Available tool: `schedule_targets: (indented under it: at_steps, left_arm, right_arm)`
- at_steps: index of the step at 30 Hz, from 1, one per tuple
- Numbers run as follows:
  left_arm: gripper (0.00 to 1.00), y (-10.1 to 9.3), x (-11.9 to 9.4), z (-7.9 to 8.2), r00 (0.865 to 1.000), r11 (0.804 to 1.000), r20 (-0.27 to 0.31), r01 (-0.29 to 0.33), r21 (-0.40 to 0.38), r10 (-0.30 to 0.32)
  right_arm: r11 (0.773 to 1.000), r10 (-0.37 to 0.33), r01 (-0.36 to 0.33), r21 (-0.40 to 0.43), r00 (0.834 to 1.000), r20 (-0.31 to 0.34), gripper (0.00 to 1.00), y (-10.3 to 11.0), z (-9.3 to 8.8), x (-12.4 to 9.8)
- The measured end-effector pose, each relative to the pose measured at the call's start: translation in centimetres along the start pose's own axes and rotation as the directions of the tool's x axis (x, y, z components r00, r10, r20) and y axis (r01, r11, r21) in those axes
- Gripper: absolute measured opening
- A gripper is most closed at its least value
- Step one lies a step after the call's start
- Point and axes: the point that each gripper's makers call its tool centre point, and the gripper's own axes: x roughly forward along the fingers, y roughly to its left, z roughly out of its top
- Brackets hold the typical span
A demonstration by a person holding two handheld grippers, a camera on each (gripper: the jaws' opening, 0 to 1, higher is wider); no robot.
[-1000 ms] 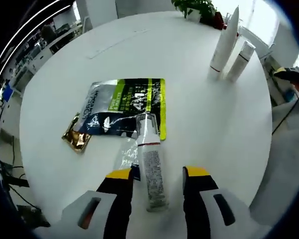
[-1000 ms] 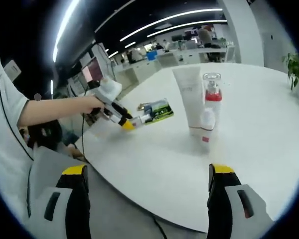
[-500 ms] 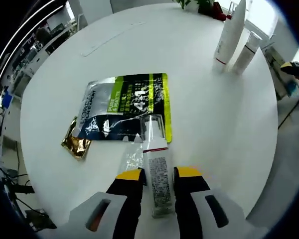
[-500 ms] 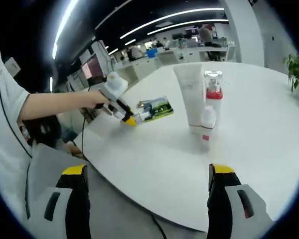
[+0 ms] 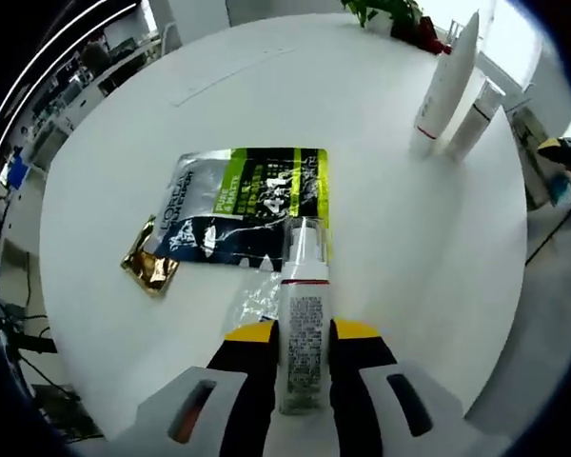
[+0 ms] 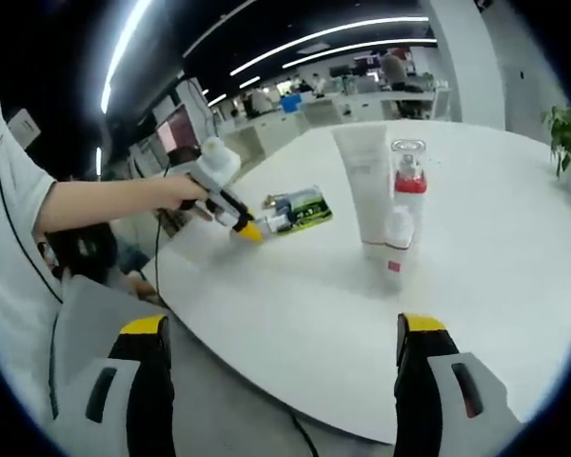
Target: Arrange the skincare products in the storage area until every visible bottle or jar stands upright without overlapping.
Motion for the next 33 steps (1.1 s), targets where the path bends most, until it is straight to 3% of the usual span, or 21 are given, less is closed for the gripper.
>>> schedule_targets:
  at_steps: [4,6,9,14,16,22,25,26,27,33]
  left_arm:
    - [0.24,-1.9,-1.7,0.7,0.995,0.995,0.076,0.073,-0.064,-0.068]
    - [0.24,-3.8,-3.3,0.0,0.987,0.988,0.121,0.115,-0.104,-0.103]
    - [0.24,-4.6,-3.6,0.2,0.979,0.982,0.16,0.146,-0.123,-0.125]
    - [0.24,-7.2,-5.6,0.4,0.945,0.955,0.265,0.239,-0.173,-0.189]
    - [0.24,-8.6,-7.0,1.1,0.914,0.939,0.337,0.296,-0.173,-0.226]
    - [0.24,-11.1,-9.0,2.0,0.849,0.921,0.438,0.375,-0.107,-0.295]
    - [0.24,-13.3,-10.7,2.8,0.796,0.903,0.502,0.425,-0.064,-0.339]
    - [0.24,-13.5,-10.9,2.9,0.787,0.899,0.51,0.434,-0.059,-0.347]
    - [0.24,-14.3,-11.6,3.3,0.759,0.886,0.54,0.461,-0.049,-0.365]
    - [0.24,-16.5,-14.2,4.0,0.639,0.818,0.64,0.574,-0.029,-0.426]
  right_arm:
    - [1.0,0.019,-0.02,0.016,1.0,0.024,0.97,0.6,0.5,0.1]
    - [0.999,0.028,-0.029,0.014,0.999,0.027,0.97,1.0,0.5,0.4]
    - [0.999,0.044,-0.044,0.001,0.999,0.024,0.97,1.7,0.5,0.6]
    - [0.998,0.068,-0.068,-0.009,0.997,0.03,0.97,2.7,0.7,0.7]
    - [0.997,0.081,-0.081,-0.01,0.996,0.037,0.96,3.1,1.0,0.7]
    - [0.991,0.129,-0.127,-0.03,0.99,0.057,0.92,4.1,2.2,0.5]
    - [0.984,0.174,-0.171,-0.046,0.983,0.056,0.88,5.0,2.8,0.6]
    - [0.983,0.181,-0.178,-0.048,0.982,0.058,0.86,5.2,2.9,0.6]
    - [0.979,0.2,-0.197,-0.052,0.978,0.065,0.85,5.7,3.2,0.5]
    - [0.953,0.304,-0.304,-0.024,0.941,0.147,0.76,7.8,5.7,0.1]
